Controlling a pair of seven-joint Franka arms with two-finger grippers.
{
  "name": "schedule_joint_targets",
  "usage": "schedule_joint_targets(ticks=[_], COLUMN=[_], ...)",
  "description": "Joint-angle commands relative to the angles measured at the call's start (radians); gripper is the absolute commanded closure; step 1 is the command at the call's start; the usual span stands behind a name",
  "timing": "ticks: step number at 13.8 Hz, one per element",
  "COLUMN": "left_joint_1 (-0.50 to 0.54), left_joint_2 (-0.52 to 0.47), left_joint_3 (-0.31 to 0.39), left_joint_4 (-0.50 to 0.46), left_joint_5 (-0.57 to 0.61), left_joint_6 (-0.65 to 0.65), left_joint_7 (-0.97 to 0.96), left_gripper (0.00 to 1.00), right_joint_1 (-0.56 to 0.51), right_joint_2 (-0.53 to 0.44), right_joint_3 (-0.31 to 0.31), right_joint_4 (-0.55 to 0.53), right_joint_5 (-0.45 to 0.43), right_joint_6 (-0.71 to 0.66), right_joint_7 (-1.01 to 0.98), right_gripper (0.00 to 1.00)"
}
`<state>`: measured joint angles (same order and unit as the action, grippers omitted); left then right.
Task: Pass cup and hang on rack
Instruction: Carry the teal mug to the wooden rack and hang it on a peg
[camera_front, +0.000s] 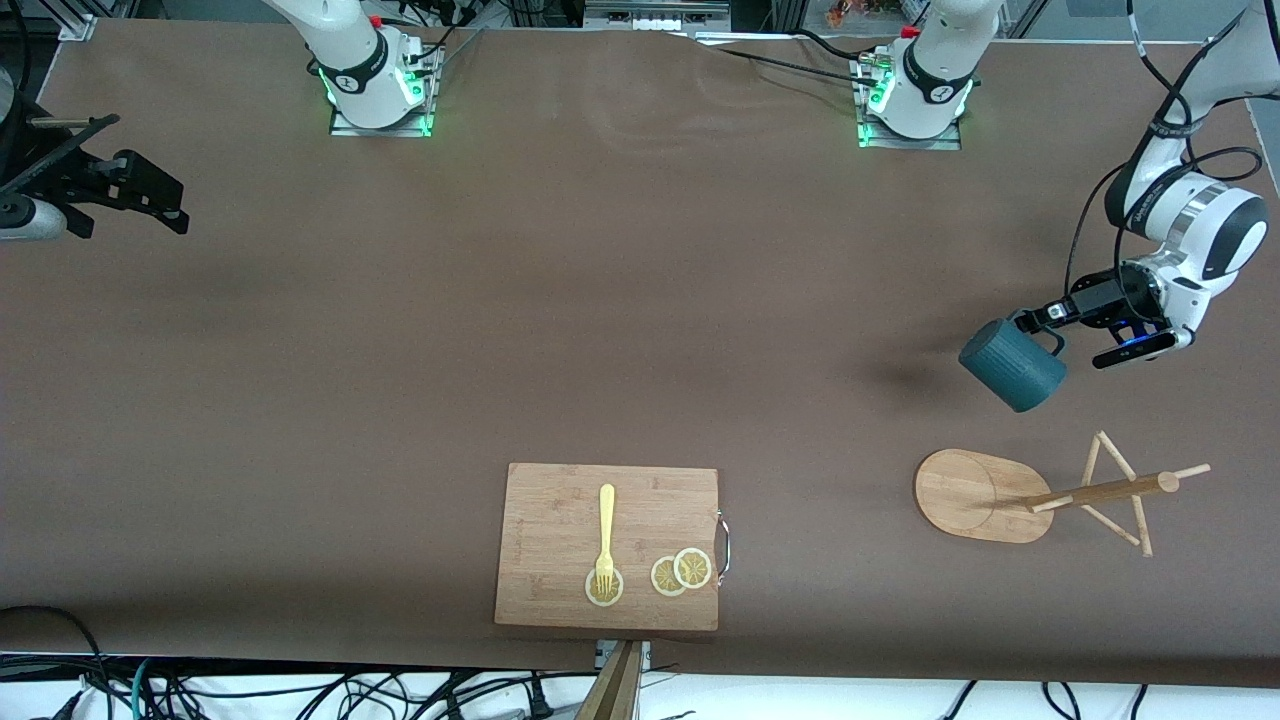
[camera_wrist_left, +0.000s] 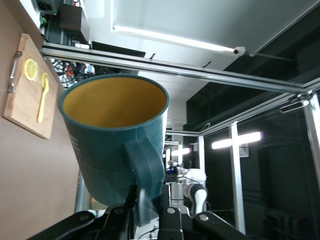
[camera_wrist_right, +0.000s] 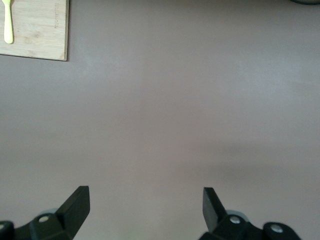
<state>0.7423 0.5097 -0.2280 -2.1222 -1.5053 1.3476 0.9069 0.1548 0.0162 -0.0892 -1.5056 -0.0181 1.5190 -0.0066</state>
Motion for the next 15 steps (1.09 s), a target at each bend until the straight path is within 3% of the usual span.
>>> schedule_joint_targets(ticks=[1, 10, 12, 15], left_joint_1=[0.060, 0.074, 0.072, 0.075], left_joint_2=[0.075, 0.217, 0.239, 0.259], left_joint_3=[-0.031, -0.085, -0.085, -0.085], left_joint_4=[0.108, 0.284, 0.318, 0.326], left_joint_5=[-0.013, -0.119, -0.130, -0.133], left_joint_6=[-0.047, -0.044, 0.013, 0.039], left_joint_7=[-0.138, -0.319, -0.329, -0.329], left_gripper=[1.00, 1.00, 1.00, 1.00], right_joint_1=[-0.006, 0.000, 0.003, 0.005], right_joint_2=[-0.004, 0.014, 0.024, 0.030], right_joint_3=[0.008, 0.009, 0.013, 0.019], right_joint_4=[-0.002, -0.005, -0.002, -0.004], right_joint_5=[-0.014, -0.017, -0.016, -0.014], right_joint_6=[-0.010, 0.003, 0.007, -0.005], right_joint_7=[-0.013, -0.004, -0.003, -0.007], right_gripper=[0.00, 0.00, 0.00, 0.00])
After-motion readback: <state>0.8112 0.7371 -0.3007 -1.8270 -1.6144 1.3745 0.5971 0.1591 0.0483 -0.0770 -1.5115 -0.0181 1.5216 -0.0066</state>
